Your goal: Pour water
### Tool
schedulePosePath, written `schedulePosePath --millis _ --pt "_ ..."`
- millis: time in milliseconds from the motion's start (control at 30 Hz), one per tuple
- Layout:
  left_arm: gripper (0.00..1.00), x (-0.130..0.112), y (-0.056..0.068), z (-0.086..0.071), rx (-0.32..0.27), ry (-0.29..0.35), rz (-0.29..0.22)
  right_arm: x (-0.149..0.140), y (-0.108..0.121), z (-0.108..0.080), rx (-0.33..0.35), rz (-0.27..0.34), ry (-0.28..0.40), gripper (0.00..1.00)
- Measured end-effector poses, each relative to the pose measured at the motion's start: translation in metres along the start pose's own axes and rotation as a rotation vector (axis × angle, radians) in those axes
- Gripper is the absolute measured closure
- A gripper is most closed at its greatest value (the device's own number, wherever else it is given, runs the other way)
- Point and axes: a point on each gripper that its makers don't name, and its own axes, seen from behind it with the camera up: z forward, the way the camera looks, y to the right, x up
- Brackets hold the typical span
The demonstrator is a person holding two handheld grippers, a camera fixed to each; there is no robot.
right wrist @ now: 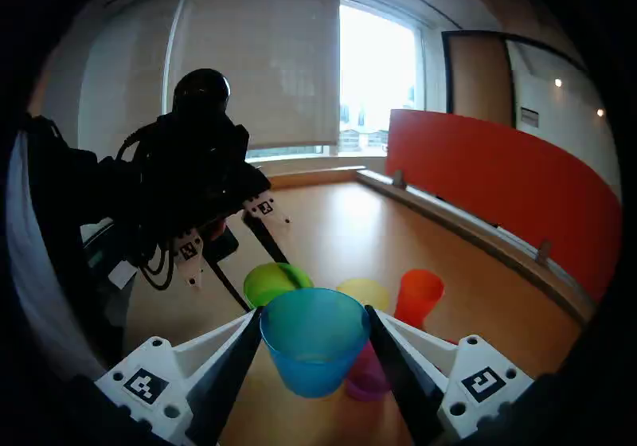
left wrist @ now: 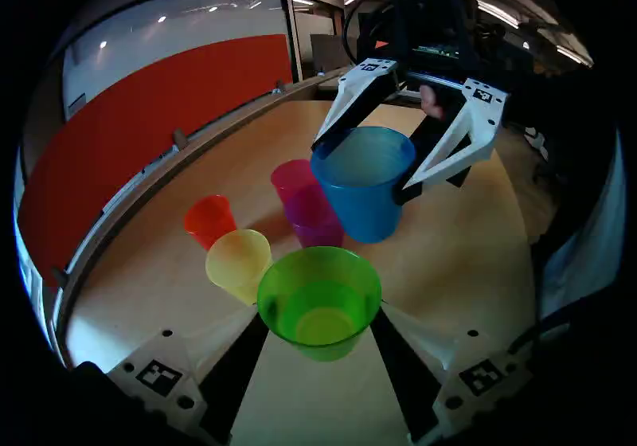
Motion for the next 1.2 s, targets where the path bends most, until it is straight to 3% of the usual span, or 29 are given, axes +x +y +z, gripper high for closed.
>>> schedulePosePath --millis 300,1200 --pt "0.16 -0.007 0.004 0.008 -0.016 -0.03 0.025 -0.015 -0.008 0.006 0.023 -0.017 -0.032 0.07" --pt "0.16 -0.024 0.005 0.022 -0.041 -0.041 -0.002 -0.062 -0.019 0.021 0.066 -0.027 -0.103 0.07"
